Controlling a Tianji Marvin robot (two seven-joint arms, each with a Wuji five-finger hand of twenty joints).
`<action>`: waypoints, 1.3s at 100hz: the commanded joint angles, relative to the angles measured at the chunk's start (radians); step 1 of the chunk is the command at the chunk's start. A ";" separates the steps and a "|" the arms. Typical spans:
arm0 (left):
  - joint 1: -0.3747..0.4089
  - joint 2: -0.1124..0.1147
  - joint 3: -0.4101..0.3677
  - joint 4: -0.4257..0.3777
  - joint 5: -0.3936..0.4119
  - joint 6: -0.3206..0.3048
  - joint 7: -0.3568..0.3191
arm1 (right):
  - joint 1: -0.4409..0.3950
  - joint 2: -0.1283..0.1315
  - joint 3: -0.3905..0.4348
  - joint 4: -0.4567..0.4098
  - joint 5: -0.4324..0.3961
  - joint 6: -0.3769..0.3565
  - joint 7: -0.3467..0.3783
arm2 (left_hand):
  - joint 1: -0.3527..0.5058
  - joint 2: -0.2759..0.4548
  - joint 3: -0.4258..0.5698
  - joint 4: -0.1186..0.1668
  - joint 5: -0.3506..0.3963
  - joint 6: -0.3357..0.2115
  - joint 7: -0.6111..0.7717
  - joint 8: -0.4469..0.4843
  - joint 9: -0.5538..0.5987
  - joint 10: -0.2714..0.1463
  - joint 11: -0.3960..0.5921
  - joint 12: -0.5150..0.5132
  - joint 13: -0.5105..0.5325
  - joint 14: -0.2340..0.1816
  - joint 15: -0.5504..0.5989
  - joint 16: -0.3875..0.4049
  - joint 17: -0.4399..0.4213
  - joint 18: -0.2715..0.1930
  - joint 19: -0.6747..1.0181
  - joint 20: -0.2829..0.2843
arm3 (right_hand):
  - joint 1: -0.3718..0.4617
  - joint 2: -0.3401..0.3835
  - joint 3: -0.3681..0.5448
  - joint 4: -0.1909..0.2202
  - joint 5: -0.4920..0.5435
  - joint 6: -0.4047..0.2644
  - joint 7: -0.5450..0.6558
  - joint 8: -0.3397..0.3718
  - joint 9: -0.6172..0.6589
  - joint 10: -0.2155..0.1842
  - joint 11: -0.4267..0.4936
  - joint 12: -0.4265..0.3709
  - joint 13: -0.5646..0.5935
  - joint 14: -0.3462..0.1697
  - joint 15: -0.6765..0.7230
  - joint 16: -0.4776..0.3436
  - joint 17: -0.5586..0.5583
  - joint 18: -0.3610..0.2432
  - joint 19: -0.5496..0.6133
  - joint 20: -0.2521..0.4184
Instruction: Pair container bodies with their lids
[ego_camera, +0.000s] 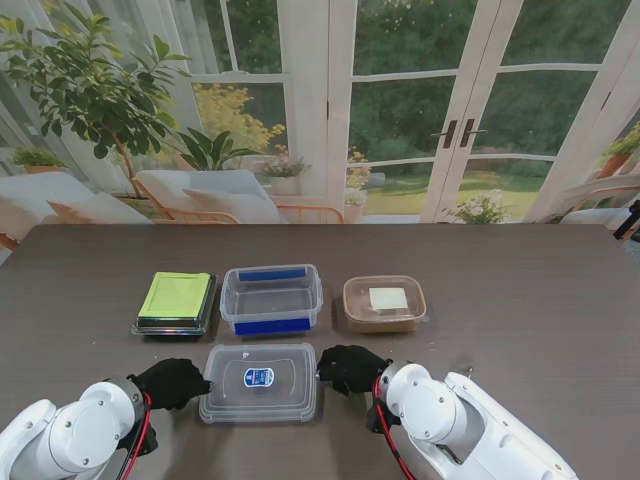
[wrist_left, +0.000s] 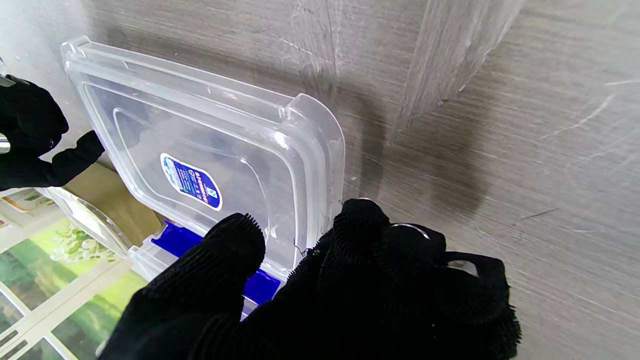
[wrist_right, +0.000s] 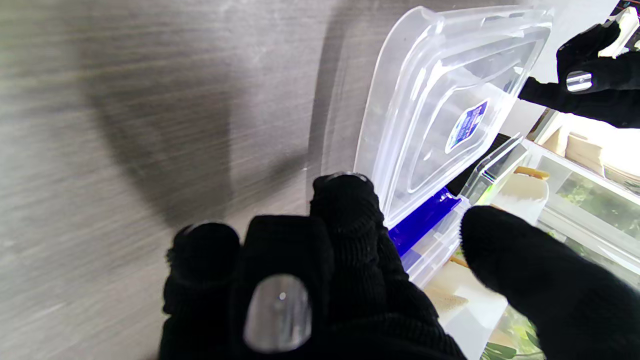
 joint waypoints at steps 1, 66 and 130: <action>0.006 -0.009 0.003 -0.027 -0.004 -0.012 -0.024 | -0.009 -0.014 -0.004 -0.028 0.003 -0.008 0.013 | 0.002 0.030 -0.014 0.004 0.039 -0.121 0.011 0.007 0.013 0.021 0.004 0.014 0.006 0.049 0.044 0.021 -0.028 -0.024 -0.033 0.012 | -0.019 0.006 0.016 0.009 -0.038 -0.194 -0.057 -0.024 0.005 0.013 0.042 0.009 0.033 -0.010 0.040 -0.008 0.553 0.021 0.075 -0.001; -0.024 -0.008 -0.011 -0.064 0.004 -0.025 -0.038 | 0.007 -0.030 0.033 -0.074 0.014 0.028 -0.030 | 0.002 0.030 -0.017 0.005 0.040 -0.118 0.012 0.007 0.014 0.021 -0.001 0.012 0.005 0.050 0.041 0.024 -0.030 -0.024 -0.037 0.014 | -0.015 0.002 0.018 0.005 -0.030 -0.193 -0.062 -0.027 0.004 0.019 0.043 0.006 0.032 -0.001 0.036 -0.013 0.548 0.027 0.074 0.005; -0.212 -0.001 0.064 0.035 -0.042 0.020 -0.072 | 0.142 -0.061 0.002 0.018 0.084 0.060 -0.051 | 0.003 0.029 -0.016 0.005 0.040 -0.116 0.012 0.007 0.011 0.021 -0.006 0.014 0.001 0.051 0.037 0.024 -0.033 -0.025 -0.040 0.014 | -0.016 0.002 0.012 -0.001 -0.033 -0.193 -0.066 -0.029 0.001 0.024 0.043 0.005 0.032 0.002 0.035 -0.014 0.546 0.029 0.073 0.007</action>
